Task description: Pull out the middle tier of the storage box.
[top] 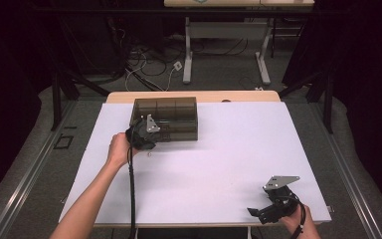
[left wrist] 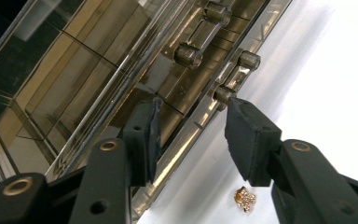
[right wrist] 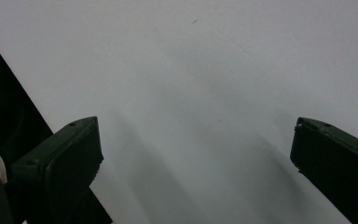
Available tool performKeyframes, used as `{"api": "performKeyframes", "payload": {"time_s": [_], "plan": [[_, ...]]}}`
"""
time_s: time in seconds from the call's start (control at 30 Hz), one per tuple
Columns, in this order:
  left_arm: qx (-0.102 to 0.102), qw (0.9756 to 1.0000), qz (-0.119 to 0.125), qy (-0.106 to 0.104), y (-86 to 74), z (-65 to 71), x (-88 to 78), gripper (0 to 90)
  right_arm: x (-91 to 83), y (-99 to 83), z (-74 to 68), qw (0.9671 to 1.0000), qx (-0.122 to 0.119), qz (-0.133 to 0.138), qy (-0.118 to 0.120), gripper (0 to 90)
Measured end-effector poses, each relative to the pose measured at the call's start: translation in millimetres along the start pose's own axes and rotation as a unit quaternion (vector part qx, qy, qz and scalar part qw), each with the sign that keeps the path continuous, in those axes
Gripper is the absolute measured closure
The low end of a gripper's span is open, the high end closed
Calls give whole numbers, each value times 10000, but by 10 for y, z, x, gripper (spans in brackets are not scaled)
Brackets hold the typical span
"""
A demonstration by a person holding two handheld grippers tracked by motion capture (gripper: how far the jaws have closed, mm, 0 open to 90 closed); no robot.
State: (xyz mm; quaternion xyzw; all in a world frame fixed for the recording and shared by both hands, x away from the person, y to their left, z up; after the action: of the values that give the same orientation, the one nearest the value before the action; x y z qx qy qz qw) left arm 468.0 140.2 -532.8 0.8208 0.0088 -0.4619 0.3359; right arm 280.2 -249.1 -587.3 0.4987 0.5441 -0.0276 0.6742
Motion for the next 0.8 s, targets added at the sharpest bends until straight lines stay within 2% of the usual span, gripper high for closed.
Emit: {"api": "performKeyframes", "payload": {"time_s": [0.07,0.3,0.43,0.63,0.8], "plan": [[0,10000,73,11,-3,-5,6,562,0,-1,1,10000,2,-5,-3,14],[41,10000,60,-27,-29,-21,26,600,2,0,-7,10000,27,-15,6,14],[-18,9999,59,-90,-49,-29,53,626,9,0,-7,10000,48,14,7,14],[60,9999,39,-106,-52,-36,53,645,7,-4,-8,10000,60,-44,19,14],[139,9998,1,-106,-52,-39,59,660,12,1,-4,10000,13,17,-3,14]]}}
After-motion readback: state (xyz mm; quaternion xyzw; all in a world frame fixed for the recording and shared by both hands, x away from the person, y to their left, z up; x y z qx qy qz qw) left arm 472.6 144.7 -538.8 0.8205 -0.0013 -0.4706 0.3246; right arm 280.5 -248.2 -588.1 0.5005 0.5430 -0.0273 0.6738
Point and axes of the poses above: each handheld gripper's, and its own axes: x roughly forward along the jaws, y roughly out of its top, z roughly to its right, the point moved 5 cm from there along x, roughly forward along the jaws, and after that the axes turned 1 degree about -y, right-handed, at the moved point
